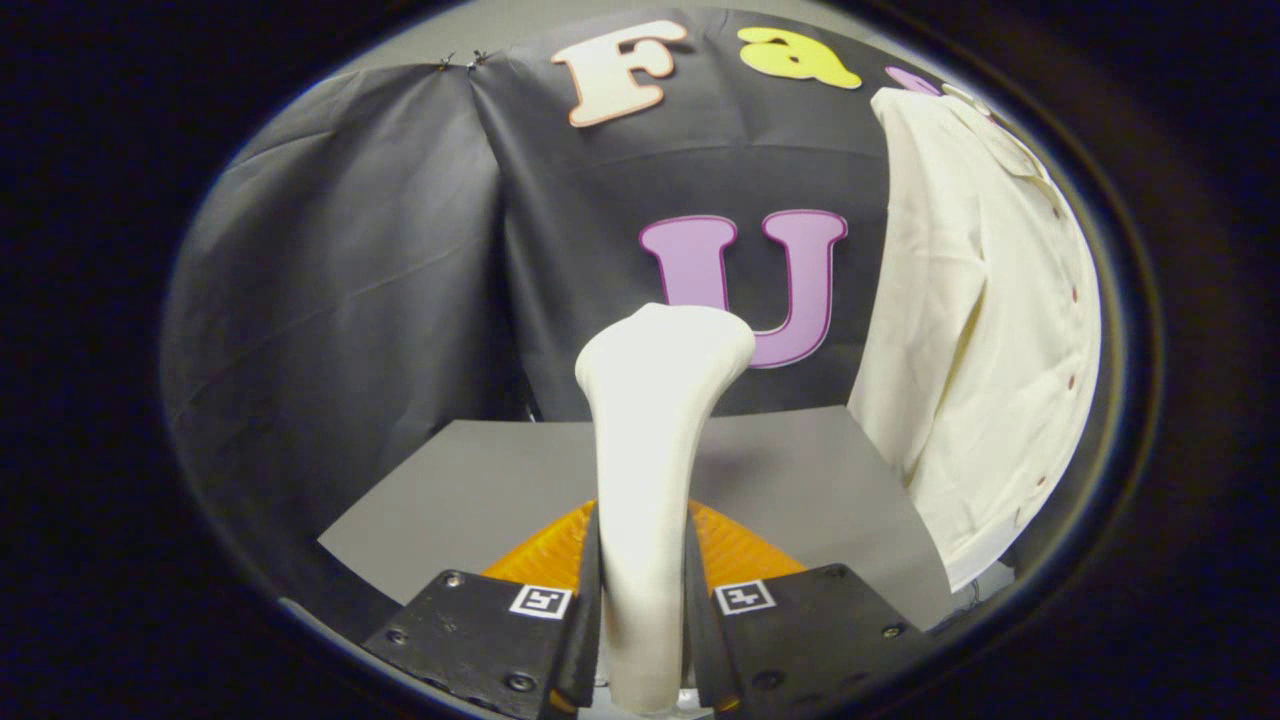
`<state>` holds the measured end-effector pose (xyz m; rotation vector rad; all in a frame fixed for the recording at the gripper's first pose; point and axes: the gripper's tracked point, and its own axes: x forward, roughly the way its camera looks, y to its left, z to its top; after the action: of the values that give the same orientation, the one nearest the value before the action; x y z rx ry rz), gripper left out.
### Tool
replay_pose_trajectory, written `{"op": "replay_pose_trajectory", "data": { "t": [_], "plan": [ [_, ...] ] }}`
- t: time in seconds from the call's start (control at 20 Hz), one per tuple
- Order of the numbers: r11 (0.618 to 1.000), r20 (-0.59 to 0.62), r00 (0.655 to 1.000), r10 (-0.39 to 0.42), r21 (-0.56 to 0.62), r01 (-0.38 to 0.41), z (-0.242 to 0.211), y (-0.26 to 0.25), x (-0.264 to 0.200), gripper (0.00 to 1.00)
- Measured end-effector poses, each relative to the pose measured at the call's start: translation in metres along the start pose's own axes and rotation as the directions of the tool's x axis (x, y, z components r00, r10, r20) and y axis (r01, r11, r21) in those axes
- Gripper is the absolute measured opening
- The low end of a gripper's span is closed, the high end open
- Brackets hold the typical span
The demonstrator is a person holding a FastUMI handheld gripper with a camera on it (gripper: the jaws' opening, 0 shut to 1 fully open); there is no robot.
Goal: Iron the clothes twice with a garment steamer, once on the left side and once on the right side.
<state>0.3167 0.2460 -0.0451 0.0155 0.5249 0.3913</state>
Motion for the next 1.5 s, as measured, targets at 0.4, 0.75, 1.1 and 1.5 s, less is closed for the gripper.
{"op": "replay_pose_trajectory", "data": {
  "t": [0.4,0.75,1.1,1.5],
  "plan": [
    [0.995,0.23,0.969,0.09,0.02,-0.097,0.057,-0.013,-0.062,0.36],
    [0.998,0.361,0.932,-0.037,-0.025,0.049,0.114,-0.094,-0.107,0.36],
    [0.971,0.458,0.857,-0.235,0.075,0.227,0.166,-0.202,-0.137,0.36],
    [0.93,0.345,0.864,-0.367,0.167,0.328,0.156,-0.275,-0.119,0.37]
  ]
}}
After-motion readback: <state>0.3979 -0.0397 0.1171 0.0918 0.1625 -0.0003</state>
